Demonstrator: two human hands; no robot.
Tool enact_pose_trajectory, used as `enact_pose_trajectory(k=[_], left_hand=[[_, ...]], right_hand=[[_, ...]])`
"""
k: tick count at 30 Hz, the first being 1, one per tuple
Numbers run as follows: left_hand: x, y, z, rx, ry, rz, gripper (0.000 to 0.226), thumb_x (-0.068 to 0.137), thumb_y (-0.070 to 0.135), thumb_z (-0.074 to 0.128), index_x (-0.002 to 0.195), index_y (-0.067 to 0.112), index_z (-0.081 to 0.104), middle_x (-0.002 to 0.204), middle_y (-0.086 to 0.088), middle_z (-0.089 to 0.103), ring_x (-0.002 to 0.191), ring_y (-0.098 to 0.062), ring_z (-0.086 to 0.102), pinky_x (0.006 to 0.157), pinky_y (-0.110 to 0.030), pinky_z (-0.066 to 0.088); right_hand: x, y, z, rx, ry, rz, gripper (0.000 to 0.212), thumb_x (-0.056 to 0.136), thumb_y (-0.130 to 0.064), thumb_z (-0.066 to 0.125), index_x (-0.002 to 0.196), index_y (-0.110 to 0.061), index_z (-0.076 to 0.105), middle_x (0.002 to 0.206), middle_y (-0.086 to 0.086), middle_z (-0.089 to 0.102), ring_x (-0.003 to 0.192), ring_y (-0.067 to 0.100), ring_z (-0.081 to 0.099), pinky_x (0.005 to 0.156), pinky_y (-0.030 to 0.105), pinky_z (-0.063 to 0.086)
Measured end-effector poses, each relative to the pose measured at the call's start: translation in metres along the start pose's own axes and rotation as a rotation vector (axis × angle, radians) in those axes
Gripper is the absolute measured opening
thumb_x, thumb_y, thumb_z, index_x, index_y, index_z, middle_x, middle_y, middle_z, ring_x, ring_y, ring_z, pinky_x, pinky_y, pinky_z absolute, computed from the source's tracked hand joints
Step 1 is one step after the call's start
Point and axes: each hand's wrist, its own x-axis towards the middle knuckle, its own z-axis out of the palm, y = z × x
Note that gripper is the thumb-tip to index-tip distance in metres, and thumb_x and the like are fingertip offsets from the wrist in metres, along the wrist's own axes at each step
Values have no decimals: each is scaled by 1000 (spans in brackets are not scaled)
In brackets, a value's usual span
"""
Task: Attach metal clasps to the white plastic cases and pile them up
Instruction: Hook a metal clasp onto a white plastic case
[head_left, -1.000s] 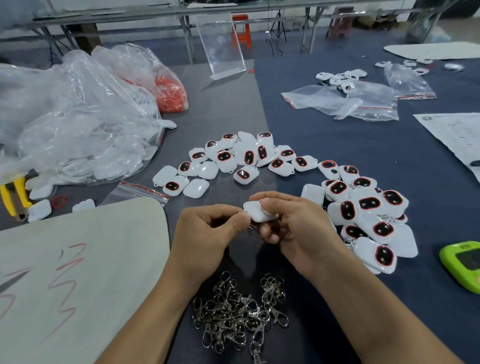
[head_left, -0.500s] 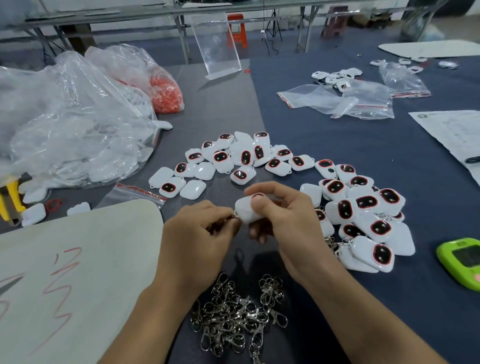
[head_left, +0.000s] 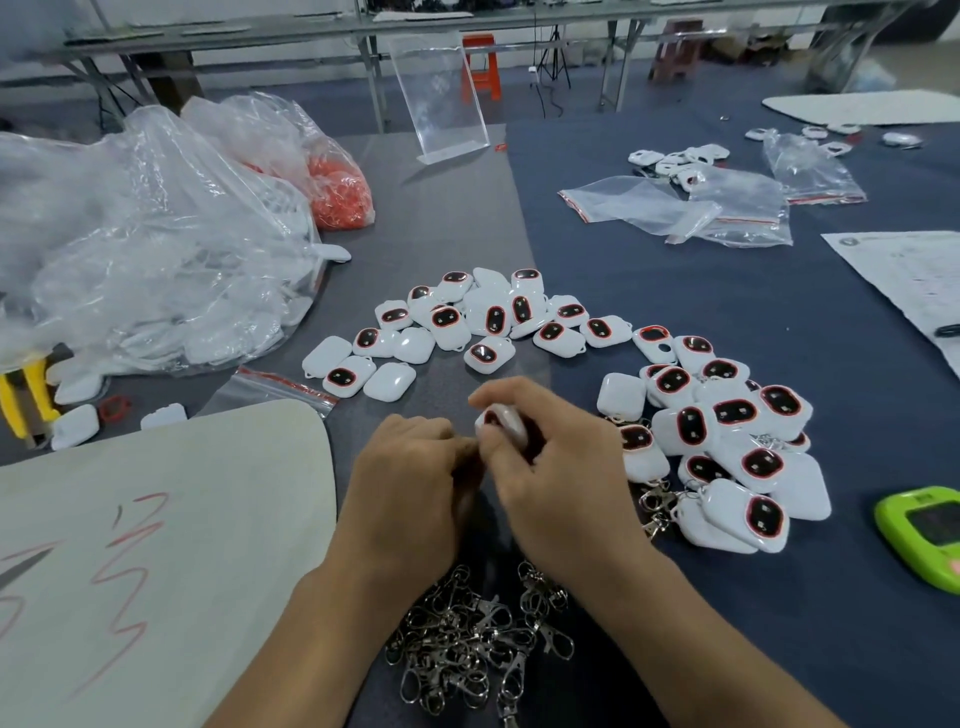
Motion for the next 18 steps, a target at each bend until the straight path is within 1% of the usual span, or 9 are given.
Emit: enact_pose_trajectory(k=[1,3,5,6,8,10,13,15,18], left_hand=[[-1,0,0,25,17,30,6,75,13,70,70,16,69,61,1,50,58,-19,41,58,-29,23],[-2,0,0,-38,48,-40,6,82,16,72,77,17,75,64,4,55,63,-14,42,60,-28,28],[-1,2,1,-208,68,-242,5,83,23,81,80,26,78,65,10,59,67,-10,49,61,-23,35],[0,3,2,-311,75,-352,10,76,24,87,79,30,79,64,10,60,65,-9,52,60,-19,37],[2,2,5,-450,87,-469,20,66,23,93,75,35,79,61,6,59,56,-7,51,53,-17,35],[3,1,3,-474,100,-468,26,62,21,95,74,35,77,60,4,55,51,-5,44,50,-16,32],[2,0,1,-412,108,-444,31,60,20,95,76,35,73,65,7,54,54,-7,45,52,-18,32],[2,0,1,-393,111,-441,27,62,21,94,73,34,73,71,12,58,65,-7,53,60,-15,37],[4,1,2,-512,91,-459,20,72,16,88,77,32,77,87,19,72,86,-2,66,77,-17,46]], right_hand=[[-2,-1,1,-27,0,-33,15,91,-25,64,102,-33,69,67,-22,59,64,1,58,61,9,39],[1,-1,0,50,28,16,14,91,-24,63,100,-33,70,65,-21,58,59,2,56,57,9,38],[9,4,-5,167,39,154,16,91,-18,63,93,-31,71,63,-15,60,56,5,54,57,18,42],[12,6,-7,196,29,214,17,91,-15,64,90,-31,72,62,-12,61,57,6,54,58,25,44],[15,10,-9,197,3,276,20,91,-13,64,87,-30,72,60,-10,61,57,10,56,57,30,45],[16,10,-9,174,-4,277,20,91,-13,63,87,-31,72,58,-11,60,54,7,53,53,27,44],[14,9,-9,115,5,246,19,90,-14,64,86,-31,72,58,-18,59,52,3,52,49,14,37],[14,8,-8,141,-7,255,19,90,-13,64,87,-30,72,59,-16,61,53,3,53,51,15,38],[17,6,-9,348,-14,336,22,92,-6,62,86,-24,74,64,1,65,49,13,52,49,26,42]])
